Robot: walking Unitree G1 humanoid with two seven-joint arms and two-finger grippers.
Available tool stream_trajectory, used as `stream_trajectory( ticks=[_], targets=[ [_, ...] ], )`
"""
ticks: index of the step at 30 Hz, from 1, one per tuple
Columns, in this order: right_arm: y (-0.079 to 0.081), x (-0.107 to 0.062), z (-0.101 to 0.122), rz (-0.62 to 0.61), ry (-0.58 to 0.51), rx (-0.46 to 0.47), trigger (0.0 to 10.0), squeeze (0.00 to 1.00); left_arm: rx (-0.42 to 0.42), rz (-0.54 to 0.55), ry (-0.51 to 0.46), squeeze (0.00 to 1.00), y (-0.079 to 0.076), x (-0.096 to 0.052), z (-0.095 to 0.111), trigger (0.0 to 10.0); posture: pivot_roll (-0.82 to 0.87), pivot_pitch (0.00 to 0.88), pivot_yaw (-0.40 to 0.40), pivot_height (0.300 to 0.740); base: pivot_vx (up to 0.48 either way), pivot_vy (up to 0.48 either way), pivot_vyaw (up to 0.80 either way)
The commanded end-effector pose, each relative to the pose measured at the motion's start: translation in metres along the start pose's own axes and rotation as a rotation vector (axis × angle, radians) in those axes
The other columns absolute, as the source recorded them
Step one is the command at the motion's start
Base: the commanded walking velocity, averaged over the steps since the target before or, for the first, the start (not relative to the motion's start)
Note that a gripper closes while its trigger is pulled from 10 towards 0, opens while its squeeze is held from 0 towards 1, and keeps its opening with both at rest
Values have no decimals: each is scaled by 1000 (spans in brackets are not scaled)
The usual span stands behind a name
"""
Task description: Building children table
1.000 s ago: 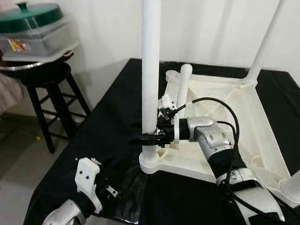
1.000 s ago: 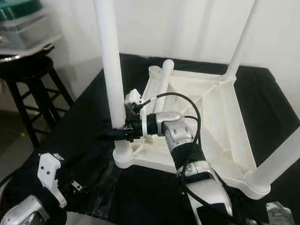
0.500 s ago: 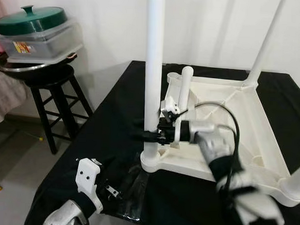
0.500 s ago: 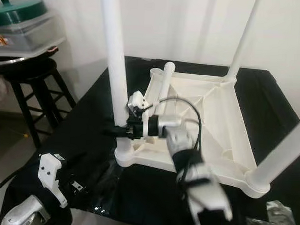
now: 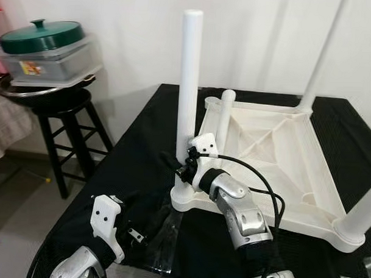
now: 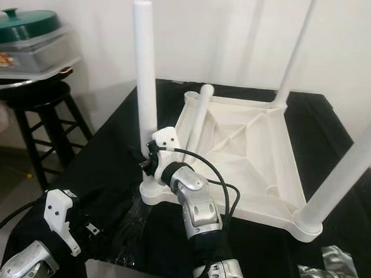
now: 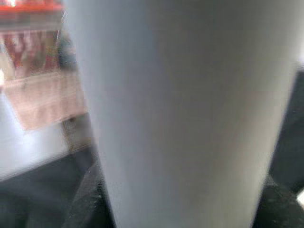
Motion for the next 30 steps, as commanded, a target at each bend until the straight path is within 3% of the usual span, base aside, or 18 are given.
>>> stream_trajectory(
  ticks=[1, 5, 7, 8, 9, 10, 14, 19, 20, 30],
  targets=[
    [0, -3, -26, 25, 111, 73, 10000, 1000, -14, 14, 12, 0, 1, -1, -4, 10000, -4, 44, 18, 740, 0, 0, 0],
    [-1, 0, -7, 101, 80, 37, 10000, 1000, -16, 16, 9, 0, 1, -1, -4, 10000, -5, 41, 18, 740, 0, 0, 0],
    [-5, 2, 19, 196, 38, -16, 10000, 1000, -19, 7, 9, 0, 0, 0, -4, 10000, -6, 35, 18, 740, 0, 0, 0],
    [-9, 2, 27, 248, 51, -49, 10000, 686, -19, 5, 9, 0, -1, 1, -4, 10000, -3, 31, 17, 740, 0, 0, 0],
    [-9, 2, 27, 248, 51, -49, 10000, 686, -19, 5, 9, 0, -1, 1, -4, 10000, -3, 31, 17, 740, 0, 0, 0],
    [-13, 3, 33, 304, 70, -102, 10000, 0, -19, 5, 9, 0, -1, 2, -4, 10000, 5, 22, 15, 740, 0, 0, 0],
    [-24, 8, 48, 360, 84, -137, 10000, 0, -16, 8, 7, 0, -1, 5, -4, 10000, 13, 13, 10, 740, 0, 0, 0],
    [-25, 10, 51, 383, 90, -133, 10000, 0, -16, 10, 6, 0, -1, 5, -4, 10000, 19, 10, 7, 740, 0, 0, 0],
    [-23, 12, 46, 399, 110, -115, 0, 0, -16, 11, 7, 0, -2, 5, -5, 10000, 21, 6, 5, 740, 0, 0, 0],
    [-27, 13, 43, 384, 107, -87, 0, 0, -19, 11, 8, 0, -2, 3, -6, 10000, 13, 2, 7, 740, 0, 0, 0]
  ],
)
Point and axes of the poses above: a point about 5 cm out from each wrist's last joint towards the gripper, its own x axis pointing out of the wrist towards the gripper, its own z axis along the axis of the wrist's last joint, y = z × x, the point moved 3 cm from there along x, pointing out of the wrist towards the gripper, and after that the axes turned 8 degrees about x, right-handed, at the moved point
